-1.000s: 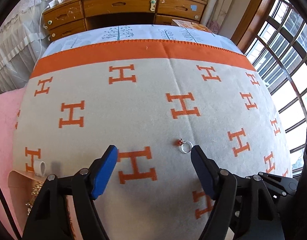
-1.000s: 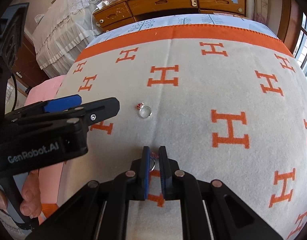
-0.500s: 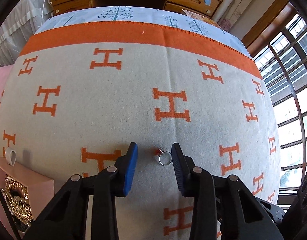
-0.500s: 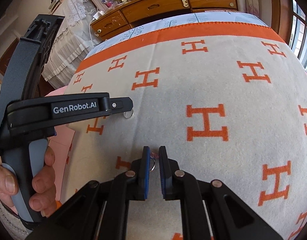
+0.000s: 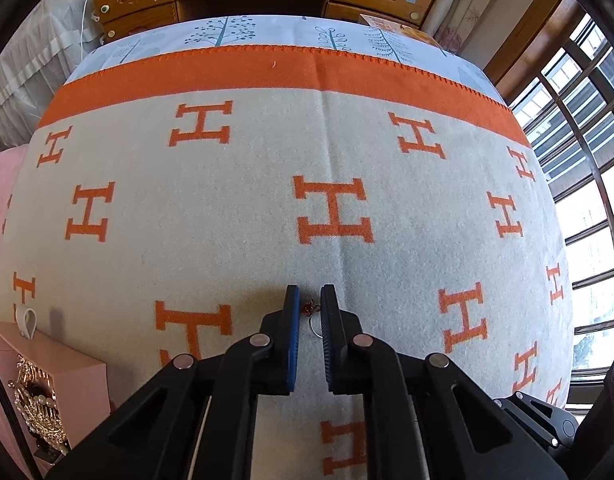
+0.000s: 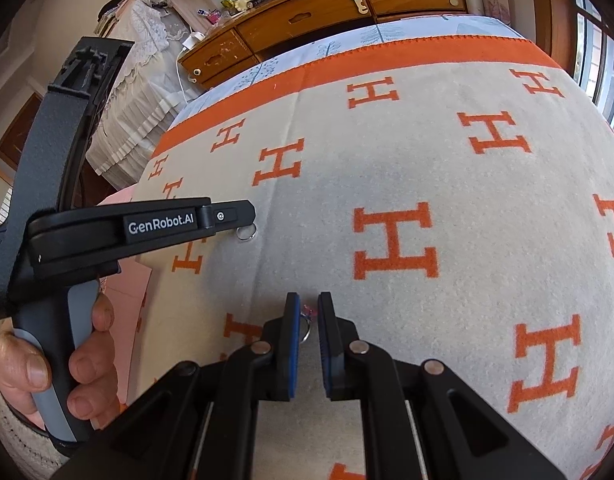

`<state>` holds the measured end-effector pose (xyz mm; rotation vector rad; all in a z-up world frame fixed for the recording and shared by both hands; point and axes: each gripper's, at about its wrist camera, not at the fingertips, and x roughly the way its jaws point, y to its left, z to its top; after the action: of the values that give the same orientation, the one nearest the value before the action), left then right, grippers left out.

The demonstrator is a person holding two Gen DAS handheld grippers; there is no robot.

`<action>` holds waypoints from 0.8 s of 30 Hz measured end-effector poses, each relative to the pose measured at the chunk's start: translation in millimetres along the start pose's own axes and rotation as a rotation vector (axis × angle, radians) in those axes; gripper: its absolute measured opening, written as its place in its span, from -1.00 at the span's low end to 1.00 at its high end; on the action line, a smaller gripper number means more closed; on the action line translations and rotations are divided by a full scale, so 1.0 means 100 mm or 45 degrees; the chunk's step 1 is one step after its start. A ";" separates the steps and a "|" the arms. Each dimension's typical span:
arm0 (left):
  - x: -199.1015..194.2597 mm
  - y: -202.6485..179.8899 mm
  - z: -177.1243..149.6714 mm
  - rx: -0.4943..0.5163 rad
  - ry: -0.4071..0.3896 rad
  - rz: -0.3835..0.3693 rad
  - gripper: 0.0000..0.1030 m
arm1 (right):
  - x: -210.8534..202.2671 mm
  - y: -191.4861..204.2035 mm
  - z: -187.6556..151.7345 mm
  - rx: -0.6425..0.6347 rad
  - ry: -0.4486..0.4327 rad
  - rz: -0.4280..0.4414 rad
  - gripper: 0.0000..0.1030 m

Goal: Organize jewelry
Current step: 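Grasp the red-stone ring with the left tool while the right tool holds the pink ring, then carry both rings into the pink box and open both tools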

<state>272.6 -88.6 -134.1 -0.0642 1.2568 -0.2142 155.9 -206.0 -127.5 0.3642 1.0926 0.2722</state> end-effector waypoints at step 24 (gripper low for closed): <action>-1.36 0.81 -0.91 0.122 -0.256 0.014 -0.85 | -0.54 0.94 -0.19 -0.259 -0.129 0.000 -0.83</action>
<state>156.5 23.7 -48.3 0.0039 1.0451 -0.2524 111.5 -138.6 -52.3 0.1945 0.9559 0.3577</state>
